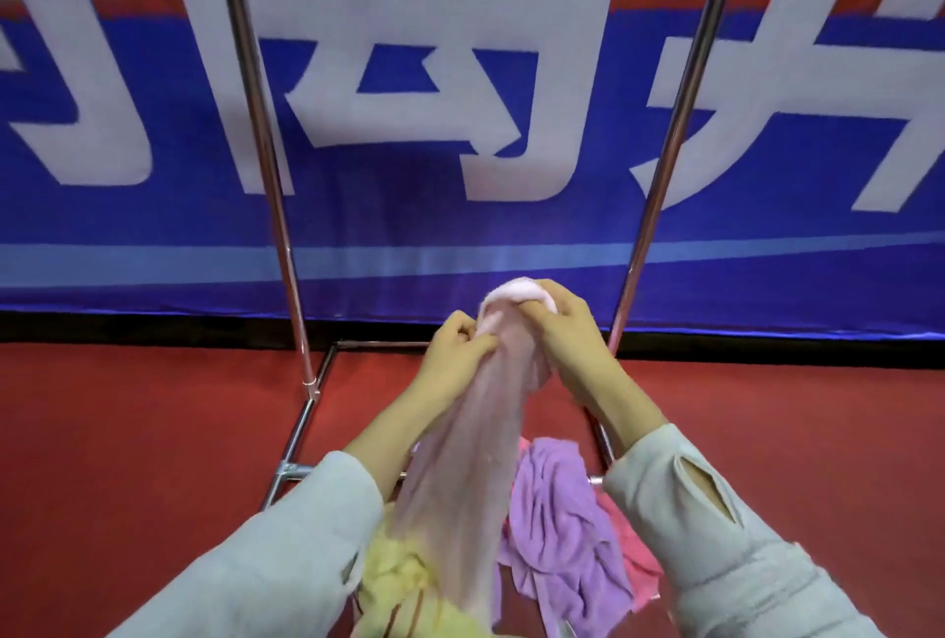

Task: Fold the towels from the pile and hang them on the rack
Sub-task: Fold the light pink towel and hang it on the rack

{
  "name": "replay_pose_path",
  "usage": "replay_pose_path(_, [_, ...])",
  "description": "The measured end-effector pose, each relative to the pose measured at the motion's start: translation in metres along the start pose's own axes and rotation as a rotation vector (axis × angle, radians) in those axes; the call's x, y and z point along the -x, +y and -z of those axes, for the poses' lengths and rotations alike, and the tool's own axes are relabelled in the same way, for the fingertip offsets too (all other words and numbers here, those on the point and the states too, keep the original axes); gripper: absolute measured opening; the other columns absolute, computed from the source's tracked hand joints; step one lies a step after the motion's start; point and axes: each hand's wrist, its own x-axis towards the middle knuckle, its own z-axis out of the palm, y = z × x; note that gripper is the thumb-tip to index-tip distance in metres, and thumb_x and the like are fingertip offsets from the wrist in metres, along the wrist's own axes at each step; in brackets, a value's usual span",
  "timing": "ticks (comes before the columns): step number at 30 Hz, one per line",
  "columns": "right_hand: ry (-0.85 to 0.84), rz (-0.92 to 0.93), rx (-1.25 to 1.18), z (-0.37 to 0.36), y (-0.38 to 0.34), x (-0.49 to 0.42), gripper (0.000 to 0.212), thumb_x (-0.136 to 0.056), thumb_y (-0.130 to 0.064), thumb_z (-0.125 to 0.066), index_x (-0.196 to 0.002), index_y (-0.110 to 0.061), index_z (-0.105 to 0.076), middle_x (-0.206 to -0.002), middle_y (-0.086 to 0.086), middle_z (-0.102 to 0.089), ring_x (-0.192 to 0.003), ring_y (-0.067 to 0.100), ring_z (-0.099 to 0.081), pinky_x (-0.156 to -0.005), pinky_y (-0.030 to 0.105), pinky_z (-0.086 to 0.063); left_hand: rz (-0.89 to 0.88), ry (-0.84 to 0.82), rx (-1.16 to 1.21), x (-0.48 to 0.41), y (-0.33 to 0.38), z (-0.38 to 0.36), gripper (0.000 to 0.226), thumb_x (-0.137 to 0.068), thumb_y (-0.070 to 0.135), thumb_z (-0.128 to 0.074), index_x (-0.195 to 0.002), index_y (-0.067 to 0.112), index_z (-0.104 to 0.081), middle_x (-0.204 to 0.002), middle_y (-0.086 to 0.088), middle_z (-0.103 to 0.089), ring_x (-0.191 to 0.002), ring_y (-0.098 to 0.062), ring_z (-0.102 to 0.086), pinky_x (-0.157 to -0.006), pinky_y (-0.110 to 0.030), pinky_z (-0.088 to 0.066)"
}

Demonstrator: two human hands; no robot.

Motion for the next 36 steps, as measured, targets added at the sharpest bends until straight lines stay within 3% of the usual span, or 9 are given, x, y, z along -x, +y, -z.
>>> replay_pose_path(6, [0.175, 0.058, -0.099, 0.024, -0.068, 0.015, 0.012, -0.087, -0.010, -0.062, -0.093, -0.019, -0.068, -0.091, -0.005, -0.070, -0.080, 0.000, -0.061, -0.064, 0.013, -0.046, -0.090, 0.119, 0.101, 0.021, 0.070, 0.010, 0.032, -0.080, 0.001, -0.067, -0.079, 0.018, -0.040, -0.074, 0.003, -0.041, -0.064, -0.011, -0.040, -0.057, -0.019, -0.034])
replay_pose_path(10, [0.229, 0.078, -0.154, 0.029, -0.092, 0.030, 0.013, -0.087, -0.011, -0.062, -0.093, -0.017, -0.072, -0.091, -0.003, -0.072, -0.086, 0.006, -0.065, -0.074, 0.022, -0.051, -0.132, -0.032, 0.175, 0.043, 0.103, 0.008, 0.038, -0.080, 0.011, -0.072, -0.110, 0.018, -0.049, -0.101, -0.010, -0.066, -0.096, -0.026, -0.065, -0.085, -0.038, -0.051])
replay_pose_path(14, [0.258, 0.102, -0.161, 0.029, -0.095, 0.042, 0.013, -0.086, -0.008, -0.063, -0.096, -0.012, -0.070, -0.088, -0.001, -0.070, -0.083, 0.004, -0.064, -0.063, 0.012, -0.049, -0.274, 0.031, 0.223, 0.065, 0.127, 0.004, 0.010, -0.087, 0.015, -0.064, -0.096, 0.018, -0.066, -0.097, -0.003, -0.070, -0.090, -0.014, -0.065, -0.077, -0.023, -0.052])
replay_pose_path(18, [0.269, 0.060, -0.201, 0.030, -0.081, 0.052, 0.012, -0.086, -0.010, -0.067, -0.097, -0.011, -0.068, -0.085, -0.006, -0.068, -0.070, -0.009, -0.062, -0.054, 0.005, -0.045, -0.256, 0.081, 0.242, 0.071, 0.118, -0.007, 0.006, -0.086, 0.018, -0.065, -0.088, 0.014, -0.069, -0.087, -0.003, -0.070, -0.082, -0.013, -0.062, -0.077, -0.031, -0.052])
replay_pose_path(22, [0.212, -0.026, -0.198, 0.031, -0.068, 0.059, 0.015, -0.084, -0.009, -0.069, -0.099, -0.011, -0.071, -0.093, 0.002, -0.072, -0.085, 0.010, -0.066, -0.066, 0.015, -0.050, -0.238, 0.135, 0.141, 0.069, 0.104, -0.012, 0.023, -0.069, 0.040, -0.068, -0.078, 0.019, -0.070, -0.069, 0.003, -0.064, -0.068, -0.009, -0.055, -0.066, -0.030, -0.047])
replay_pose_path(24, [0.194, -0.056, -0.250, 0.035, -0.063, 0.060, 0.014, -0.083, -0.015, -0.072, -0.097, -0.013, -0.072, -0.094, 0.006, -0.073, -0.087, 0.014, -0.068, -0.072, 0.023, -0.052, -0.198, 0.140, 0.098, 0.065, 0.100, -0.013, 0.031, -0.067, 0.046, -0.067, -0.080, 0.019, -0.071, -0.073, -0.005, -0.067, -0.068, -0.011, -0.055, -0.068, -0.038, -0.050])
replay_pose_path(28, [0.182, -0.038, -0.330, 0.044, -0.058, 0.058, 0.008, -0.088, -0.023, -0.069, -0.090, -0.017, -0.072, -0.094, 0.005, -0.073, -0.093, 0.019, -0.066, -0.081, 0.036, -0.051, -0.178, 0.131, 0.111, 0.061, 0.091, -0.013, 0.009, -0.083, 0.028, -0.067, -0.082, 0.020, -0.070, -0.076, -0.001, -0.067, -0.072, -0.011, -0.055, -0.070, -0.032, -0.047])
replay_pose_path(33, [0.236, 0.058, -0.301, 0.041, -0.057, 0.054, 0.012, -0.093, -0.022, -0.062, -0.082, -0.027, -0.066, -0.085, -0.006, -0.068, -0.087, 0.012, -0.061, -0.077, 0.032, -0.049, -0.212, 0.018, 0.030, 0.055, 0.075, -0.015, 0.020, -0.086, 0.022, -0.068, -0.084, 0.003, -0.065, -0.069, 0.002, -0.054, -0.065, -0.010, -0.044, -0.063, -0.025, -0.036])
replay_pose_path(36, [0.310, 0.065, -0.359, 0.046, -0.057, 0.048, 0.017, -0.096, -0.026, -0.055, -0.081, -0.029, -0.062, -0.086, -0.001, -0.060, -0.081, 0.014, -0.055, -0.072, 0.032, -0.044, -0.151, 0.017, -0.113, 0.048, 0.060, -0.011, 0.008, -0.086, 0.017, -0.066, -0.081, 0.010, -0.066, -0.066, 0.006, -0.056, -0.062, -0.008, -0.046, -0.055, -0.013, -0.034])
